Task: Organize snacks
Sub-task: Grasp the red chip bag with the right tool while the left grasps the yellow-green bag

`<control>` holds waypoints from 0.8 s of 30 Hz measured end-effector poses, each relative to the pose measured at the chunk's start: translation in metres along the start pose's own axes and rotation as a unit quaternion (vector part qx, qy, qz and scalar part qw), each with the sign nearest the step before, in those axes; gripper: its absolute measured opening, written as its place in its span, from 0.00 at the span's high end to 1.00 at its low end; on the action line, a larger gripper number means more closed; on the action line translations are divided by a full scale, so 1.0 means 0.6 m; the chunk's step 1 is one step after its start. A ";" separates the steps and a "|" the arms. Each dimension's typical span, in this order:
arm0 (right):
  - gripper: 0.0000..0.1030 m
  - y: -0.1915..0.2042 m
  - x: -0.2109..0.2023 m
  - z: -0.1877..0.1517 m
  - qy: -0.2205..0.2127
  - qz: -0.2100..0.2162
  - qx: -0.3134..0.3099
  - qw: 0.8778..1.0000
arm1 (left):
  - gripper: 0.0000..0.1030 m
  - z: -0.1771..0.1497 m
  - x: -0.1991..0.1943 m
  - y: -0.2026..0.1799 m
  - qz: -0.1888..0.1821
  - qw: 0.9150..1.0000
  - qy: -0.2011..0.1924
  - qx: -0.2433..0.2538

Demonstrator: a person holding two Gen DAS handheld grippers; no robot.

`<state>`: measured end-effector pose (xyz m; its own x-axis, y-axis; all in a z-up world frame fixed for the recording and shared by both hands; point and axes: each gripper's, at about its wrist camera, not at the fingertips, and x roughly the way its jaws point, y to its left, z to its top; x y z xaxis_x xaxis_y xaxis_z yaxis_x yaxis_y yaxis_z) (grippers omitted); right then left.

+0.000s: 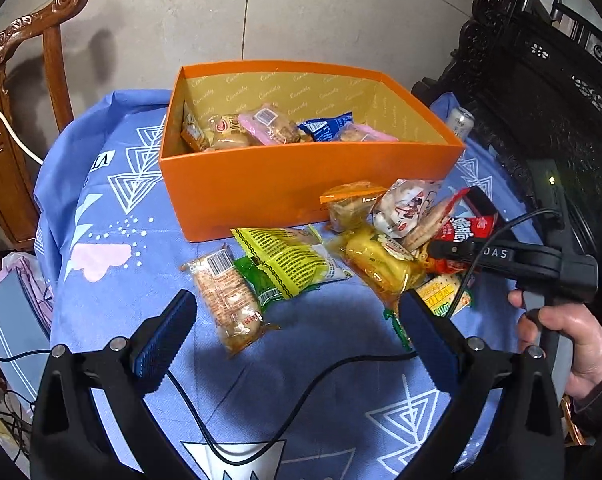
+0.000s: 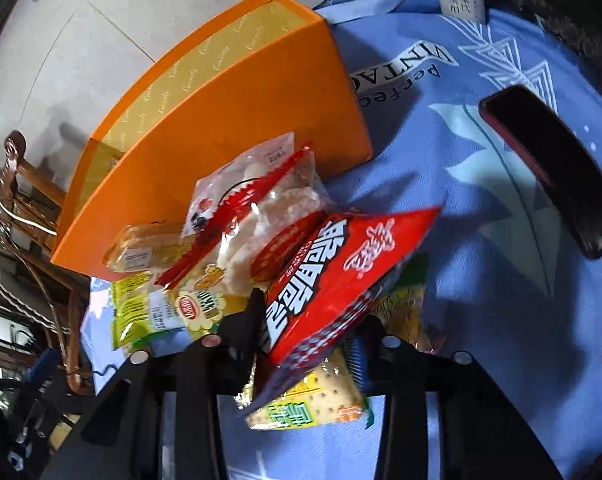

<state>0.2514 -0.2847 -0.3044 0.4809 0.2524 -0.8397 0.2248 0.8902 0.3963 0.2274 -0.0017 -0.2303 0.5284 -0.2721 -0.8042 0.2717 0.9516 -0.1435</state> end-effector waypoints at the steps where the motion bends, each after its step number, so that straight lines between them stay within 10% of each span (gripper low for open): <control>1: 0.68 -0.001 -0.002 -0.002 -0.002 0.002 -0.001 1.000 | 0.04 0.000 0.000 0.000 0.000 1.000 -0.002 0.002; 10: 0.75 0.007 -0.085 -0.033 -0.043 0.012 -0.034 0.998 | 0.04 0.016 0.063 0.014 0.020 1.000 0.001 -0.003; 19: 0.75 0.016 -0.097 -0.062 -0.024 0.038 -0.028 0.999 | 0.04 0.044 0.185 0.052 -0.039 0.994 0.030 -0.098; 24: 0.75 0.018 -0.093 -0.067 -0.018 0.036 -0.023 0.999 | 0.50 0.046 0.200 0.025 -0.042 0.997 0.034 -0.049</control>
<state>0.1930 -0.2740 -0.2683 0.5252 0.3028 -0.7952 0.1493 0.8873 0.4365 0.3171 -0.0241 -0.3131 0.4510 -0.3445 -0.8234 0.2318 0.9361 -0.2647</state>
